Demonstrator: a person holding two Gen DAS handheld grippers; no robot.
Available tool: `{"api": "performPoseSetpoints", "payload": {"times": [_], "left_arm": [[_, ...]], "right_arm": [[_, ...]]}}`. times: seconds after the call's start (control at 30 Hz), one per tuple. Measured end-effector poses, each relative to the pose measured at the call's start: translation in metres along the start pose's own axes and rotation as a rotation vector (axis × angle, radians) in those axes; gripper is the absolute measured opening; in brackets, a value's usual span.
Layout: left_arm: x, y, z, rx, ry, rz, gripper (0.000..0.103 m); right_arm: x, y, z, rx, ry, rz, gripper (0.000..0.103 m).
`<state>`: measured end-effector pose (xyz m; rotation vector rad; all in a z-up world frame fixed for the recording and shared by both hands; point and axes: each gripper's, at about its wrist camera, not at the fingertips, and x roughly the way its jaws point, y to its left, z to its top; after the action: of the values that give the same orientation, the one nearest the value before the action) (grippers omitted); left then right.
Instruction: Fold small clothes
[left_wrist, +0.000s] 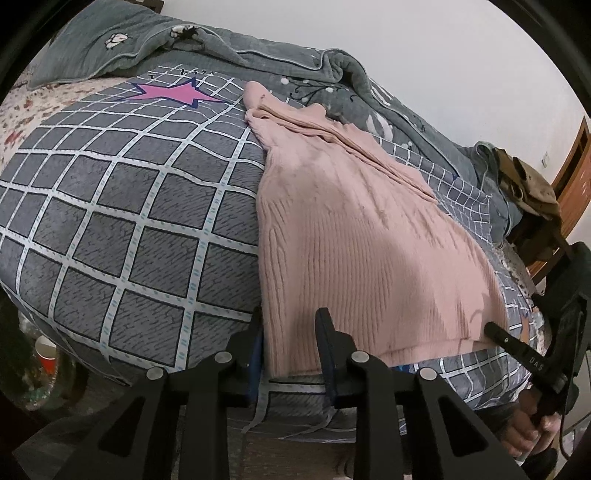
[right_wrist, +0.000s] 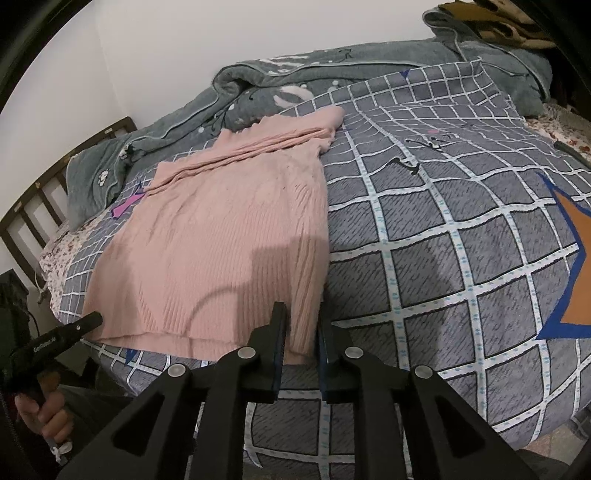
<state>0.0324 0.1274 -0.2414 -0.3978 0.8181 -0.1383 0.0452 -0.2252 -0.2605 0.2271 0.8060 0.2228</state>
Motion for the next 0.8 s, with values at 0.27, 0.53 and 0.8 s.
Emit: {"api": "performPoseSetpoints", "payload": {"times": [0.27,0.53,0.8], "left_arm": [[-0.007,-0.003,-0.001,-0.015,-0.023,-0.036,0.007],[-0.043,-0.001,0.025,-0.115,-0.09,-0.225,0.006],[-0.077,-0.027,0.103,-0.145,-0.195,-0.327,0.006]], "right_arm": [[-0.003,0.009,-0.002,-0.023,-0.019,0.023,0.005],[-0.032,0.0,0.02,0.099,-0.039,0.258,0.004],[-0.06,-0.009,0.083,0.285,-0.086,0.476,0.004]]}}
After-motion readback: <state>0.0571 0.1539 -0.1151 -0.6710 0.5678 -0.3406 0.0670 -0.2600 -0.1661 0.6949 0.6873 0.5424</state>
